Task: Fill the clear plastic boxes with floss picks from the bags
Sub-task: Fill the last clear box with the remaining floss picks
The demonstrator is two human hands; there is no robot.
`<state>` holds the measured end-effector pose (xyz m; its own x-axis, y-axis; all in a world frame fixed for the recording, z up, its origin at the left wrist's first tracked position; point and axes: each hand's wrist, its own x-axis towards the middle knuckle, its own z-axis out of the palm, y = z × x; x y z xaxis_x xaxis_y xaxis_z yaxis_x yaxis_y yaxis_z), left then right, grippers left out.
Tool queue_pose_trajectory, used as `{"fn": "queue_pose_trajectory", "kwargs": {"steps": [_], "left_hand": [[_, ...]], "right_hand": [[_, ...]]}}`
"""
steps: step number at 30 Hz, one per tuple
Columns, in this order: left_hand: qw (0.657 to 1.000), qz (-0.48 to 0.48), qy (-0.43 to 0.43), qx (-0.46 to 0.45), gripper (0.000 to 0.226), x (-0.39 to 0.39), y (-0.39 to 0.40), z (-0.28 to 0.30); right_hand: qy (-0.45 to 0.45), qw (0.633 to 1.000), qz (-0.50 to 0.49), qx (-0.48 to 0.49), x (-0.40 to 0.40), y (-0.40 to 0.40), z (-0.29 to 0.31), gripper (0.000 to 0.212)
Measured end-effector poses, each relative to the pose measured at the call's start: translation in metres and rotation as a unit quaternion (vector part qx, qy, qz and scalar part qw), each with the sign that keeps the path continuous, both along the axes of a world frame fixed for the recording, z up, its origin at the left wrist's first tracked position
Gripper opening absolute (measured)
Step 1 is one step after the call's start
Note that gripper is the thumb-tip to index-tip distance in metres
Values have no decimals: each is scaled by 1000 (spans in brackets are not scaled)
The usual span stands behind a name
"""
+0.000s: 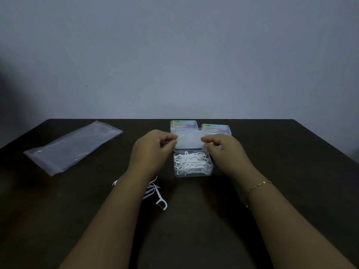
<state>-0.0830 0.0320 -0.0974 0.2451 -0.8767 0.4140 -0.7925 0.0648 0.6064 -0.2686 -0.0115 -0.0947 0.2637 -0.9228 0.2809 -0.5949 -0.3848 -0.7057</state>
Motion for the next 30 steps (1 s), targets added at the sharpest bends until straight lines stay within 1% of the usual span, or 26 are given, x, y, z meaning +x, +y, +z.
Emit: {"fn": "queue_pose_trajectory", "kwargs": {"steps": [2,5,9,13,18,22,24,28,30], "left_hand": [[999,-25,-36,-11,21,-9,0,-3],[994,-64,-88,-22,20,-22,-1,-10],[988,-86,-124,29,30,-28,-5,-18],[992,-79,-94,31,34,-24,-8,-18],[997,-56,-60,9,31,-19,-6,-14],[998,-43,-49,11,27,-14,-1,-11],[998,-33,-48,14,27,-12,3,-9],[1000,-3,-30,1,24,-3,14,-5],[1000,12,-18,21,24,7,22,-5]], "right_hand": [[-20,1000,-16,-11,-1,0,1,27],[-25,999,-22,-26,-2,0,2,26],[-5,999,-21,-32,-2,1,1,27],[10,999,-27,-24,-1,-1,0,27],[32,999,-29,-17,0,-2,-2,26],[67,997,-21,-22,3,0,-2,27],[90,995,-16,-39,7,4,-2,27],[154,983,2,-104,15,18,-2,27],[180,975,15,-127,21,25,-3,28]]}}
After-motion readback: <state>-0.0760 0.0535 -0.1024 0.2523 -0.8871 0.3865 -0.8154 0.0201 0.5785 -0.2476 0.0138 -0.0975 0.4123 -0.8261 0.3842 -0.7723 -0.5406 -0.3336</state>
